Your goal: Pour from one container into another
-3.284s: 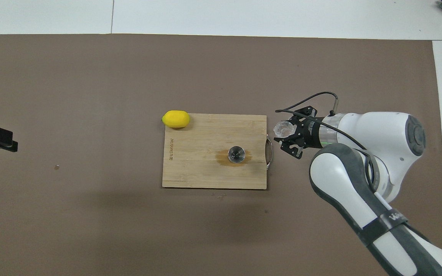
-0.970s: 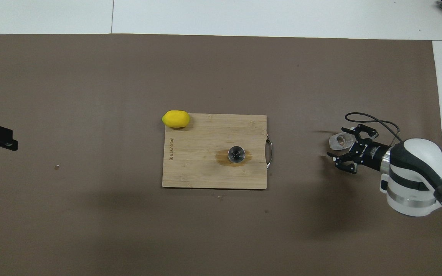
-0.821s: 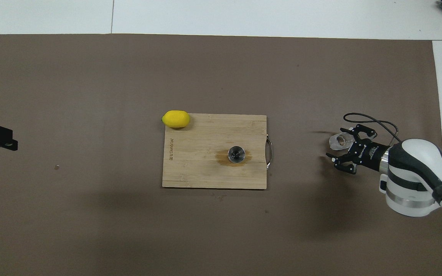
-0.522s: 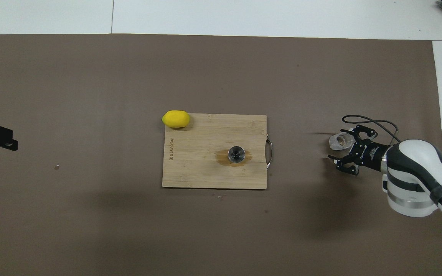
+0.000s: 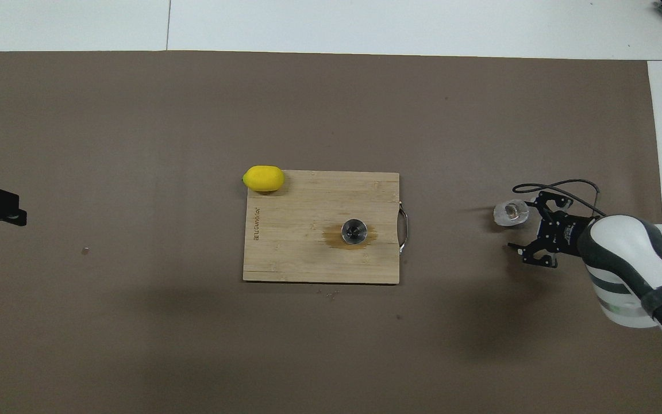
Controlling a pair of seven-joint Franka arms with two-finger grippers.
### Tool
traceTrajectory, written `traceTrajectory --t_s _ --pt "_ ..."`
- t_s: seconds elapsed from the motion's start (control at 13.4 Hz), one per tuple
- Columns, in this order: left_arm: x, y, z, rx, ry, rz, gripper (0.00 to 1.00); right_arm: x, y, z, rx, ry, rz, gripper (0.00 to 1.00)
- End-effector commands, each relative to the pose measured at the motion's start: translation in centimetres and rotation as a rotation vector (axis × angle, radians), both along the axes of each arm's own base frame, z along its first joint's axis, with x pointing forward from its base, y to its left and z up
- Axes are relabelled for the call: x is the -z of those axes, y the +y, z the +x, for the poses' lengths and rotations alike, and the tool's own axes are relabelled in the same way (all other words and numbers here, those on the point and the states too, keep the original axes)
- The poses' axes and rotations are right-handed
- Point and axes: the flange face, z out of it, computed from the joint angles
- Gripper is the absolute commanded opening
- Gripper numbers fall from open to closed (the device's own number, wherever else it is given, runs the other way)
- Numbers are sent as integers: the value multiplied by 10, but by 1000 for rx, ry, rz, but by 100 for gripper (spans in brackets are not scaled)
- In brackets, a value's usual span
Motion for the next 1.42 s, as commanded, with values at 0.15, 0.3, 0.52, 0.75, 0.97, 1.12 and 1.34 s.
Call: traceTrajectory --t_s 0.15,0.3,0.52,0.75,0.97,1.12,1.34 --pt "-2 -4 -4 -10 -10 6 100 -23 -17 10 -133 1 -92 99" --pt "-2 -4 -4 -11 -10 7 100 -32 -9 15 -202 0 -137 99" --pt "-2 -4 -4 -11 -10 7 100 -55 -6 25 -364 18 -245 98" --pt "-2 -4 -4 -10 -10 6 100 -82 13 30 -632 54 -424 99" --pt "-2 -4 -4 -10 -10 6 100 -101 31 27 -890 -12 -488 99" --pt "-2 -4 -4 -11 -10 7 100 -118 35 22 -1145 -78 -497 99" --pt "-3 -4 -4 -10 -12 6 100 -154 36 34 -1318 -130 -522 99"
